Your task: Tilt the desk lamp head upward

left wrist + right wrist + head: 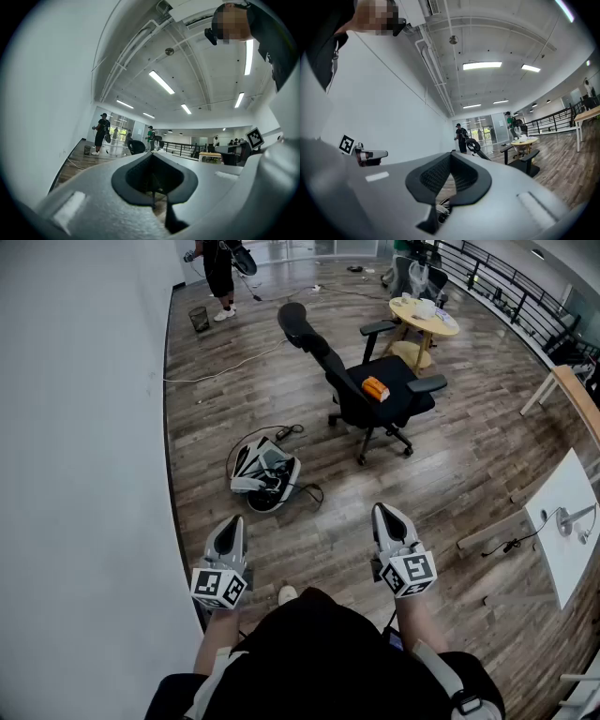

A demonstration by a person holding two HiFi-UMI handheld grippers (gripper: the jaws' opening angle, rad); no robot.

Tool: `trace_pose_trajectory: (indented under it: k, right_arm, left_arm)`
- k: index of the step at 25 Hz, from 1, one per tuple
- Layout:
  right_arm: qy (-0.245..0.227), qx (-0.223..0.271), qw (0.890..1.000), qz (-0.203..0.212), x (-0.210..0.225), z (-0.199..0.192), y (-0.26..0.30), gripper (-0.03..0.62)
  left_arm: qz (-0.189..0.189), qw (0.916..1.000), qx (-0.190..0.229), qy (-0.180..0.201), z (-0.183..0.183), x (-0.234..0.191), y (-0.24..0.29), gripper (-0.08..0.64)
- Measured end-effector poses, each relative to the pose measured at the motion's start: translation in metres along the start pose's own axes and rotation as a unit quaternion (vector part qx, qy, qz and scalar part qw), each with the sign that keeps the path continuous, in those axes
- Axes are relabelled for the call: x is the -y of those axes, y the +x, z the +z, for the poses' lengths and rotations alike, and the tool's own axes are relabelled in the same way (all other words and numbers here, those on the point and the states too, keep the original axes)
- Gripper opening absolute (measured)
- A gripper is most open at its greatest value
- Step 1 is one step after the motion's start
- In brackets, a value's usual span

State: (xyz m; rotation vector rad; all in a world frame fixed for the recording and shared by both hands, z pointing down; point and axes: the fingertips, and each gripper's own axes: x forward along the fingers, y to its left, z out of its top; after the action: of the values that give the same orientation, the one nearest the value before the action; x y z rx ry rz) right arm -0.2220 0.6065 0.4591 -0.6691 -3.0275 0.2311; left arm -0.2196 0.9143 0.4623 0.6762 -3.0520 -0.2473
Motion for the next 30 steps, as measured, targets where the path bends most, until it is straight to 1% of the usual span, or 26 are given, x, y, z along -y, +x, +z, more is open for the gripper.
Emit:
trace_pose_trajectory:
  k: [5, 12, 14, 17, 20, 25, 30]
  right_arm:
    - [-0.004, 0.005, 1.0, -0.001, -0.001, 0.007, 0.003, 0.003]
    - [-0.009, 0.001, 1.0, 0.011, -0.005, 0.007, 0.009, 0.003]
    - [-0.001, 0.002, 1.0, 0.011, -0.002, 0.007, 0.008, 0.003]
    - [0.025, 0.012, 1.0, 0.01, 0.007, 0.01, 0.003, 0.003]
    - [0.036, 0.024, 0.999, 0.0, 0.016, 0.014, -0.004, 0.005]
    - [0.036, 0.03, 0.999, -0.022, 0.033, 0.018, -0.015, 0.005]
    - [0.036, 0.036, 0.997, -0.052, 0.052, 0.023, -0.036, 0.005]
  left_arm:
    - [-0.005, 1.0, 0.003, -0.002, 0.008, 0.002, 0.0, -0.002]
    - [-0.006, 0.9999, -0.004, -0.011, 0.0, 0.005, 0.002, -0.002]
    - [-0.009, 0.9999, -0.005, -0.011, 0.0, 0.008, 0.004, -0.003]
    - [-0.013, 0.9998, -0.003, -0.011, -0.001, 0.011, 0.008, -0.002]
    - [-0.018, 0.9997, -0.004, -0.013, -0.002, 0.016, 0.012, -0.002]
    - [-0.03, 0.9994, -0.005, -0.016, -0.006, 0.027, 0.025, -0.002]
    - [-0.061, 0.998, -0.005, -0.018, -0.008, 0.048, 0.042, -0.002]
